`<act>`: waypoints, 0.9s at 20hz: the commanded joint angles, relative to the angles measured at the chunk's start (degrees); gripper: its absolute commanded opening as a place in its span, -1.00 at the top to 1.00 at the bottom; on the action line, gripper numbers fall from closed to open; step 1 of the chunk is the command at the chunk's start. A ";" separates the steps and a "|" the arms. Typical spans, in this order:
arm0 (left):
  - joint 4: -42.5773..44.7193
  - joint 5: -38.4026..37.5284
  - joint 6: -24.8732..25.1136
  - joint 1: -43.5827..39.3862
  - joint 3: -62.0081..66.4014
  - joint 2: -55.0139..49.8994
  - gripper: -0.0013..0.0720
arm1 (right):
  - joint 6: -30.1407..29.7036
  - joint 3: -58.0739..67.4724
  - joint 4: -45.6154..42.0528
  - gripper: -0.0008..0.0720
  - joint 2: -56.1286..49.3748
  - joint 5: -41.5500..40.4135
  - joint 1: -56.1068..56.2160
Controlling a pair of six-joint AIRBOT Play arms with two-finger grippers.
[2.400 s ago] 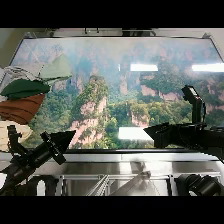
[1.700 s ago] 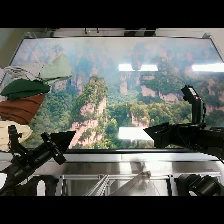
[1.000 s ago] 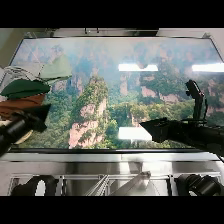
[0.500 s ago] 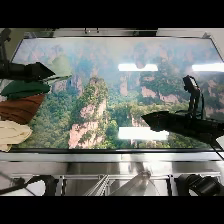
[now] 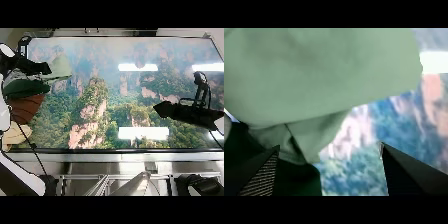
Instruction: Fold the shirts.
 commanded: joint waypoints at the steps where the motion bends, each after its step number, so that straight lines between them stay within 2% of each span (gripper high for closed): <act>1: 4.26 15.08 -0.04 -0.11 -3.26 -2.05 -1.00 | -0.04 0.04 -0.22 -0.14 -4.63 -0.07 -1.66; 3: 4.13 19.26 -0.04 -0.11 -3.39 -3.10 -0.99 | -0.04 0.04 -0.20 -0.14 -6.40 -0.07 -1.66; 8: 3.61 13.55 -0.09 -1.03 6.21 -11.47 -0.99 | -0.07 0.04 -0.22 -0.14 -7.08 -0.09 -1.66; 11: 3.65 17.07 -0.09 -2.60 3.39 -11.91 -0.99 | -0.07 0.04 -0.22 -0.14 -7.08 -0.09 -1.66; 13: 3.58 15.96 -0.11 -3.02 2.21 -11.93 -0.94 | -0.09 0.04 -0.22 -0.14 -7.08 -0.09 -1.66; 14: 3.54 13.97 -0.09 -3.10 2.25 -11.93 -0.77 | -0.68 0.04 -0.22 -0.14 -7.08 -0.09 -1.66; 15: 3.58 11.72 -0.04 -3.19 2.27 -11.93 -0.18 | -1.84 0.04 -0.20 -0.14 -7.08 -0.07 -1.66; 18: 3.72 4.48 0.44 -3.43 2.43 -11.93 0.88 | -2.01 0.04 -0.20 -0.14 -7.08 -0.09 -1.66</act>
